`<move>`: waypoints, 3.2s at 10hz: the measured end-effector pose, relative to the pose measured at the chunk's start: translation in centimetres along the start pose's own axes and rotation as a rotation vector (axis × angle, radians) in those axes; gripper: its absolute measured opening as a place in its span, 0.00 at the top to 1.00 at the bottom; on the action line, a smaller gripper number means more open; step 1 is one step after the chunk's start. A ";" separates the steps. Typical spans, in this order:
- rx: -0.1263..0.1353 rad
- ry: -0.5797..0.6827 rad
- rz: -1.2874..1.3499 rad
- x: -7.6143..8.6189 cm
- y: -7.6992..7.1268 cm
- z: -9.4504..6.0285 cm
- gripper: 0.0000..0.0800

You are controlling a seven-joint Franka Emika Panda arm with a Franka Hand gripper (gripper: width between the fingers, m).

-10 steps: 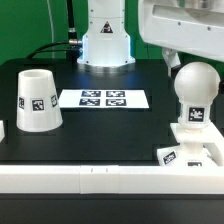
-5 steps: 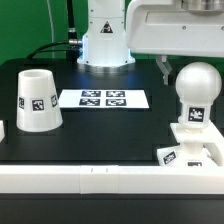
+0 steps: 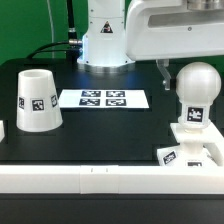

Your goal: Assemble lamp

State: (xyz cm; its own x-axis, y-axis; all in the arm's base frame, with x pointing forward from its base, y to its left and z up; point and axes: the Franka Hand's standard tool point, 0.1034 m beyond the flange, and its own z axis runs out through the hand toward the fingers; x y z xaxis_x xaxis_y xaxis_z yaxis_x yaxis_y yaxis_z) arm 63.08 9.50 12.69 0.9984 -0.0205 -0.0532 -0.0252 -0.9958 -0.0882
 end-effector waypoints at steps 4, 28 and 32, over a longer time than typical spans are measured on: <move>-0.001 -0.002 -0.304 0.0 0.2 0.2 0.13; -0.176 -0.041 -1.685 0.9 1.9 0.9 0.28; -0.158 -0.039 -1.426 0.6 2.2 1.0 0.28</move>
Offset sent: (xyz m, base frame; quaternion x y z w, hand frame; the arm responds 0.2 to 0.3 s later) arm 0.0000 0.0000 0.0000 0.0000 0.0000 -0.1938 0.9810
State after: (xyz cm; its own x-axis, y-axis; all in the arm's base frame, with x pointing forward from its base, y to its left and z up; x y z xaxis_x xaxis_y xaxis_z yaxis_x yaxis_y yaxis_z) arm 63.61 7.43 11.49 0.1637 0.9856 -0.0419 0.9864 -0.1630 0.0205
